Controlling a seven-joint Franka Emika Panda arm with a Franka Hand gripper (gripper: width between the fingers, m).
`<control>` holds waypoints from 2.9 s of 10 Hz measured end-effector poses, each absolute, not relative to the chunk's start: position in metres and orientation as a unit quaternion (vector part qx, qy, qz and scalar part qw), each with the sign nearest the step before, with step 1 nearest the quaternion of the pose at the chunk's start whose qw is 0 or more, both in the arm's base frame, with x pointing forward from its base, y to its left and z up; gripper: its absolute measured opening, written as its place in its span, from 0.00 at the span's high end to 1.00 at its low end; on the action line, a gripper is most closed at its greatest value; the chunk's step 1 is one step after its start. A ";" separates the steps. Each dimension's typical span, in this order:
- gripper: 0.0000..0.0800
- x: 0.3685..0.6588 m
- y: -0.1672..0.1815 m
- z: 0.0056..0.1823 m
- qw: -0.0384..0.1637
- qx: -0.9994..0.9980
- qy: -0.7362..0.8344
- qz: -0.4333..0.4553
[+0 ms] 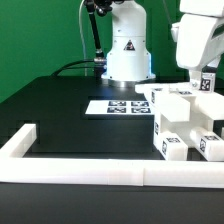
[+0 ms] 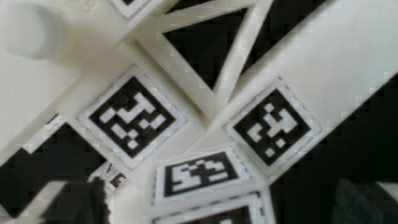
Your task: Assemble chair
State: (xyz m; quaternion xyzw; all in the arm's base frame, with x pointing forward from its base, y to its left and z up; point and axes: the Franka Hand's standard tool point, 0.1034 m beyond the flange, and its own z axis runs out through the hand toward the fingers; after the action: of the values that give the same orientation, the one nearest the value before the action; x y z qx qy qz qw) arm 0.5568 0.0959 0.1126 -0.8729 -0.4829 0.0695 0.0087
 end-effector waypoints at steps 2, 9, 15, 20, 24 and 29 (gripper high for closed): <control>0.51 0.557 0.095 0.112 0.009 -0.873 -0.482 0.070; 0.64 0.557 0.094 0.112 0.000 -0.938 -0.339 0.072; 0.64 0.559 0.097 0.112 -0.021 -0.997 -0.035 0.068; 0.63 0.560 0.094 0.112 -0.022 -0.993 0.092 0.066; 0.23 0.560 0.094 0.112 -0.022 -0.997 0.029 0.066; 0.19 0.560 0.091 0.112 -0.009 -0.967 -0.244 0.070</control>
Offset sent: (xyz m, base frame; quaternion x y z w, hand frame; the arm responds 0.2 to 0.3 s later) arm 0.0000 0.0000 0.0000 0.0000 0.0000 0.0000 1.0000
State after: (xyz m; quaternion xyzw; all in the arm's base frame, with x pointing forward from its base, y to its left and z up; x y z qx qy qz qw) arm 0.5604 0.0915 0.1123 -0.9671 -0.2443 0.0698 -0.0094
